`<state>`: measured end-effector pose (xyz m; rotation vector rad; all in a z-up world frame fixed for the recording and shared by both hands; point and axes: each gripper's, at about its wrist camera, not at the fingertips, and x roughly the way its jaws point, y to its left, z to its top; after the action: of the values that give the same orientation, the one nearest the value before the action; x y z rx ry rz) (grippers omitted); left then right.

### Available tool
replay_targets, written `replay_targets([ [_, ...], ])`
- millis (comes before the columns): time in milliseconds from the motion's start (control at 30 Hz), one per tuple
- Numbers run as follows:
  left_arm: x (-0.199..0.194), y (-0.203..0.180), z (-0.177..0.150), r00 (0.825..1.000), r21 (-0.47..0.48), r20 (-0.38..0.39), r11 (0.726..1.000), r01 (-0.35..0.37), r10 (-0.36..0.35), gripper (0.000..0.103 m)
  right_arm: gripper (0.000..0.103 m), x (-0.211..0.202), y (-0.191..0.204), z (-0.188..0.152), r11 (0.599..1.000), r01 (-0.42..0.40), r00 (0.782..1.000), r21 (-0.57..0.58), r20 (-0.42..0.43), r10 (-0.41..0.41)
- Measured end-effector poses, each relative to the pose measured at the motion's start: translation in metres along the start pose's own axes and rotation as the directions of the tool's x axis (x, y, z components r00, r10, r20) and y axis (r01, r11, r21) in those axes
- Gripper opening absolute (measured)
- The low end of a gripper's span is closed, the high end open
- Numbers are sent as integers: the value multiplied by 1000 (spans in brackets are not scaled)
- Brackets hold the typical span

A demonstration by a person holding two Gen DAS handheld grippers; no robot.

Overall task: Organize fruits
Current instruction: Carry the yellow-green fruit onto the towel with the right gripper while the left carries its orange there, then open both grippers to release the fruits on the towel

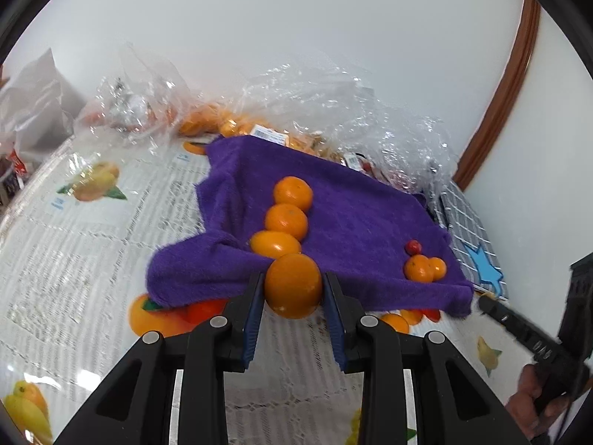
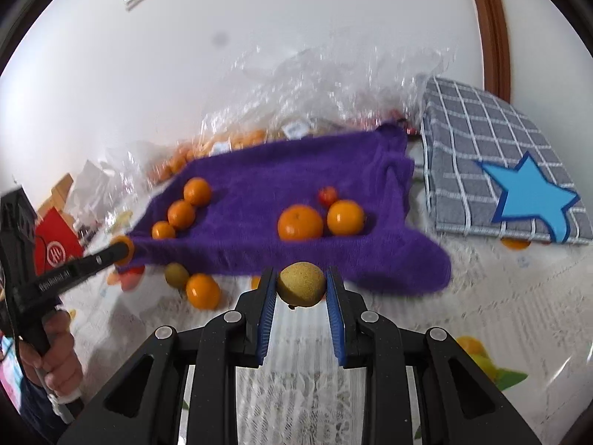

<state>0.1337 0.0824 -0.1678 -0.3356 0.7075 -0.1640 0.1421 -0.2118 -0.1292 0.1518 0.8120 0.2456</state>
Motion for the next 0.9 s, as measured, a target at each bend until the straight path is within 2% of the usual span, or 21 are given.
replay_targets([
  [200,0,6,24,1000,-40,-14,999,19,-19,30,27,-4,1,27,1000,19,999,-15,37,-19],
  [367,8,-4,51,1000,-13,14,1000,1,-1,30,27,4,2,48,999,28,998,-41,61,-25],
  [533,35,-12,69,1000,7,-2,1000,-25,25,30,27,31,2,64,998,39,998,-45,49,-36],
  [700,55,-9,67,1000,-11,-27,1000,6,-6,30,27,63,4,66,998,41,999,-57,12,-40],
  [900,65,-8,59,998,10,-50,999,40,-40,30,27,86,5,57,998,26,1000,-64,-15,-27],
])
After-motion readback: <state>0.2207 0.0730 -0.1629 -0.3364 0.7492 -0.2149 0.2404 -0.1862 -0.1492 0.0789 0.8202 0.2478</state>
